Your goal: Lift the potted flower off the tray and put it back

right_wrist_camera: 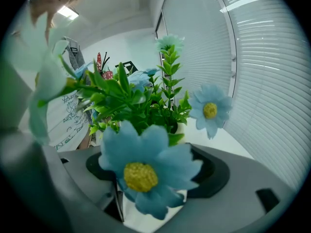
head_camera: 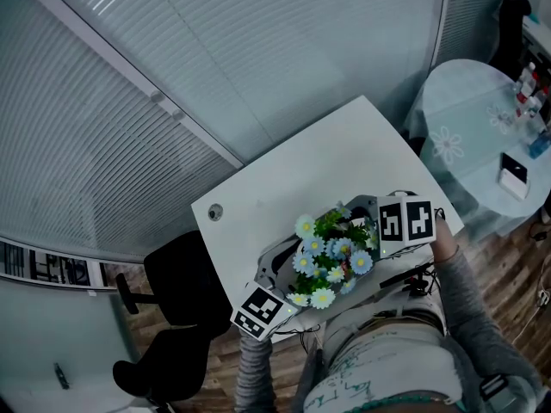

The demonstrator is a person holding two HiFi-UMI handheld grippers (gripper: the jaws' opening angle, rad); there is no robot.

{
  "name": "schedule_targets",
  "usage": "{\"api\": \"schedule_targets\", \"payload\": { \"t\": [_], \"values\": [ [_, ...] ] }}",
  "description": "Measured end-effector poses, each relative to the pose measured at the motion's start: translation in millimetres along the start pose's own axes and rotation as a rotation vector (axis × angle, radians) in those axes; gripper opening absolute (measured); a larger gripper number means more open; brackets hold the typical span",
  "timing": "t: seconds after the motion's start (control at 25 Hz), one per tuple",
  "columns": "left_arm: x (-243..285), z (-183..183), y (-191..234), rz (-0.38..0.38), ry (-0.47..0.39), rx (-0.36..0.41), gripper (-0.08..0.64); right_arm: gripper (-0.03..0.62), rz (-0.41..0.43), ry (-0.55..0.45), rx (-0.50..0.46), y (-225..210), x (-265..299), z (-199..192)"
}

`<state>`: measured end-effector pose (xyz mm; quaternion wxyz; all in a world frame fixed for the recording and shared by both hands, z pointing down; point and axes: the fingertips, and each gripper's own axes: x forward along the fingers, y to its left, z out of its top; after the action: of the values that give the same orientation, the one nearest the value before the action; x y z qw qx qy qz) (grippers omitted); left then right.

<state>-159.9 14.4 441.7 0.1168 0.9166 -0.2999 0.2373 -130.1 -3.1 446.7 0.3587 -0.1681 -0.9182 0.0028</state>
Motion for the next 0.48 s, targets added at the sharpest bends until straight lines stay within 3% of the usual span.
{"api": "schedule_targets", "payload": {
  "t": [0.48],
  "values": [
    [12, 4, -2, 0.016, 0.005, -0.009, 0.437, 0.367, 0.025, 0.013, -0.004, -1, -9, -8]
  ]
}}
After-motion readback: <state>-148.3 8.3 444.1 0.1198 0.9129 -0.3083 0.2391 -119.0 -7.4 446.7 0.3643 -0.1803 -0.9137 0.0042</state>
